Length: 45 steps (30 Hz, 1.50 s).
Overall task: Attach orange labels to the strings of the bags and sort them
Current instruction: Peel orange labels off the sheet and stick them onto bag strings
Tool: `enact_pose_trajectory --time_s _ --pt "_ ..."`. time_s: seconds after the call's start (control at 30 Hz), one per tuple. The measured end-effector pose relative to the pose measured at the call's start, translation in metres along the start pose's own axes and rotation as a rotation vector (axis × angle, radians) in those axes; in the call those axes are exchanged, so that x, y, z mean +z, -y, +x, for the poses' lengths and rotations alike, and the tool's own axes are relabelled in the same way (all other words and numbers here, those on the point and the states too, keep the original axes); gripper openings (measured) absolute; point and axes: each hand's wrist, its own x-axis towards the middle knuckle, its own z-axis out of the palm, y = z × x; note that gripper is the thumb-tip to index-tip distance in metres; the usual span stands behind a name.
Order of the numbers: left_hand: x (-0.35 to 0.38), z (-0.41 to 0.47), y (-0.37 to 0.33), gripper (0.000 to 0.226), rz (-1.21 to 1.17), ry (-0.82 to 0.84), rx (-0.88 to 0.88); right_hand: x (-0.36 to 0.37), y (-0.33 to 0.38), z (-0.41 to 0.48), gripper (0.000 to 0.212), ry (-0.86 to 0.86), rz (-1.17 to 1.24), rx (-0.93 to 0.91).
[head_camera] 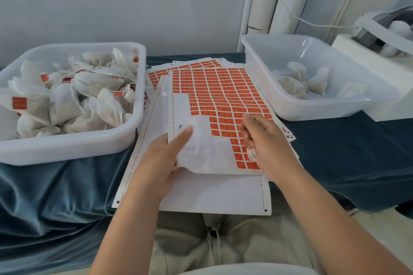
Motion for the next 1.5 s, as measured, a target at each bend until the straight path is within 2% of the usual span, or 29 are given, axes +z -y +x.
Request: enact_pose_trajectory --time_s 0.1,0.17,0.33,0.43,0.57,0.67,0.77,0.87,1.0,1.13,1.23,1.3,1.5 --pt "0.012 0.003 0.000 0.038 0.275 -0.118 0.081 0.004 -0.007 0.000 0.029 0.005 -0.161 -0.094" --pt "0.016 0.004 0.003 0.036 0.343 -0.200 0.096 0.007 -0.008 -0.002 0.026 0.004 -0.199 -0.150" --pt "0.008 0.000 0.018 0.032 0.077 0.033 0.046 0.010 -0.011 -0.007 0.023 -0.003 -0.198 -0.247" --pt "0.015 -0.002 0.022 0.038 -0.020 0.120 0.123 0.013 -0.014 -0.008 0.028 0.019 -0.225 -0.328" --pt "0.024 -0.006 0.027 0.036 0.007 0.010 0.261 0.017 -0.014 -0.011 0.021 0.032 -0.316 -0.406" --pt "0.024 -0.008 0.028 0.038 0.080 -0.013 0.302 0.019 -0.013 -0.014 0.014 0.005 -0.370 -0.454" --pt "0.023 -0.009 0.026 0.037 0.159 -0.017 0.304 0.019 -0.014 -0.015 0.024 -0.037 -0.479 -0.568" --pt "0.021 -0.009 0.026 0.030 0.199 -0.033 0.298 0.019 -0.015 -0.014 0.017 -0.058 -0.568 -0.656" --pt "0.025 -0.010 0.027 0.029 0.228 -0.056 0.296 0.018 -0.018 -0.011 0.030 -0.099 -0.718 -0.699" --pt "0.028 -0.011 0.028 0.032 0.191 -0.077 0.289 0.013 -0.012 -0.013 0.033 -0.042 -0.632 -0.692" --pt "0.029 -0.012 0.028 0.029 0.201 -0.086 0.296 0.017 -0.011 -0.014 0.037 0.017 -0.689 -0.684" --pt "0.027 -0.012 0.027 0.030 0.222 -0.080 0.303 0.020 -0.011 -0.017 0.032 0.011 -0.701 -0.695" --pt "0.027 -0.014 0.024 0.032 0.250 -0.053 0.310 0.016 -0.012 -0.013 0.038 -0.057 -0.693 -0.756"
